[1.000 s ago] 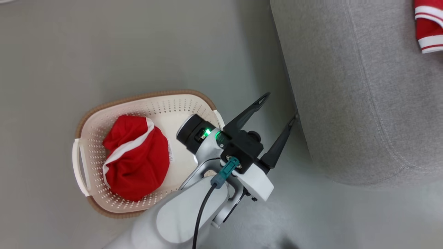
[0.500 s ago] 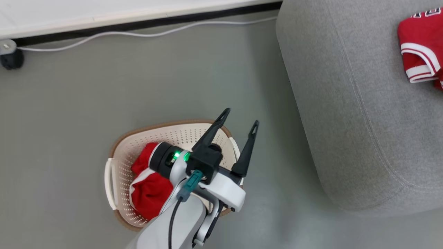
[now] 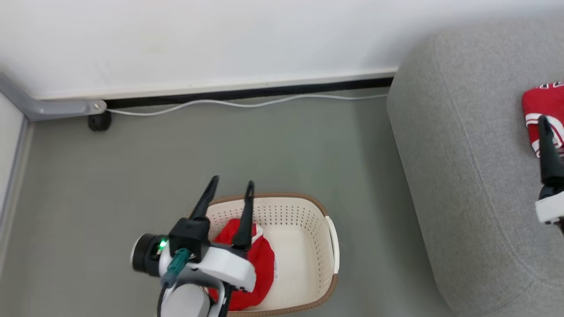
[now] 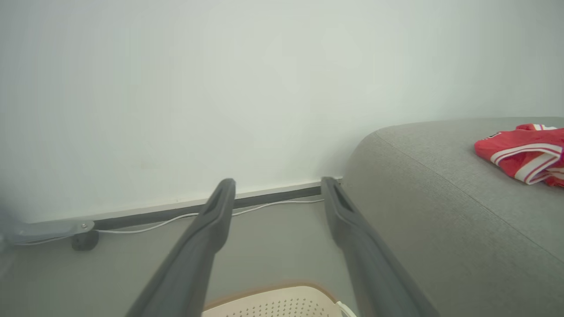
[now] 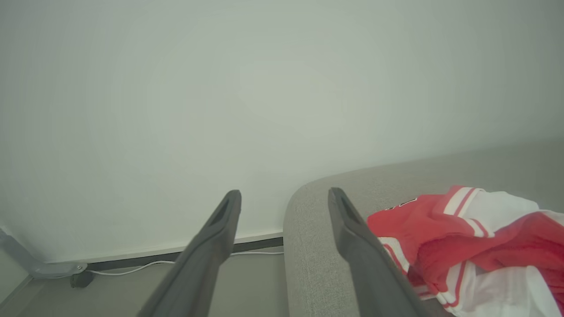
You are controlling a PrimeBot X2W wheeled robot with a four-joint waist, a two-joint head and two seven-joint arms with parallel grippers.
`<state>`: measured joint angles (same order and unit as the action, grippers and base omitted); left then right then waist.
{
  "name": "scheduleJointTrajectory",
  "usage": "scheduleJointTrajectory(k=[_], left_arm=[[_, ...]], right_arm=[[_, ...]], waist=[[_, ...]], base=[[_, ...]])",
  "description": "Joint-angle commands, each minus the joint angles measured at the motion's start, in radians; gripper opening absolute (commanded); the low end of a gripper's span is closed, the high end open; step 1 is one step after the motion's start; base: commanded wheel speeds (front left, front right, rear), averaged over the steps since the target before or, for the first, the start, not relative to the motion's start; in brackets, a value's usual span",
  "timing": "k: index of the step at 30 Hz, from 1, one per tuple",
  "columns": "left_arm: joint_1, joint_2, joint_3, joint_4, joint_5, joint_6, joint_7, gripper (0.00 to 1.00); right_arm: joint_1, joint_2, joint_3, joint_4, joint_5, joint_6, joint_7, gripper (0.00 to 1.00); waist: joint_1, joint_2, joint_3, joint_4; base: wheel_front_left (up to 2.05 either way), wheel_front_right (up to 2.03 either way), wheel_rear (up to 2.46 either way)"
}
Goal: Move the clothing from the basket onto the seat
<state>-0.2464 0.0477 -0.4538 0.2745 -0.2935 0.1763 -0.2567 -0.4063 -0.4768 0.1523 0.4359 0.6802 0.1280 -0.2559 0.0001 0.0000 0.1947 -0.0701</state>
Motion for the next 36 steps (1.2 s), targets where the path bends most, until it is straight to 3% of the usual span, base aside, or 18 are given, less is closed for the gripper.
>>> scheduleJointTrajectory(k=[1,13,19,28,36], left_arm=[[0.012,0.003,0.055,-0.031,0.016,-0.003,-0.005,1.00],[0.162,0.003,0.258,-0.044,0.067,-0.028,-0.005,1.00],[0.219,0.003,0.326,-0.060,0.076,-0.038,-0.005,1.00],[0.293,0.003,0.377,-0.075,0.083,-0.050,-0.005,1.00],[0.326,0.003,0.382,-0.088,0.072,-0.032,-0.005,1.00]], right_arm=[[0.029,-0.016,0.017,-0.031,-0.013,0.003,-0.006,1.00],[0.171,0.068,0.002,-0.089,-0.095,0.003,-0.006,1.00],[0.242,0.100,0.051,-0.121,-0.118,0.003,-0.006,1.00],[0.311,0.143,0.070,-0.140,-0.145,0.003,-0.006,1.00],[0.325,0.172,0.059,-0.136,-0.158,0.003,-0.006,1.00]], waist=[[0.0000,0.0000,-0.038,0.024],[0.0000,0.0000,-0.158,0.060],[0.0000,0.0000,-0.182,0.060],[0.0000,0.0000,-0.195,0.058],[0.0000,0.0000,-0.197,0.053]], base=[[0.00,0.00,0.00],[0.00,0.00,0.00],[0.00,0.00,0.00],[0.00,0.00,0.00],[0.00,0.00,0.00]])
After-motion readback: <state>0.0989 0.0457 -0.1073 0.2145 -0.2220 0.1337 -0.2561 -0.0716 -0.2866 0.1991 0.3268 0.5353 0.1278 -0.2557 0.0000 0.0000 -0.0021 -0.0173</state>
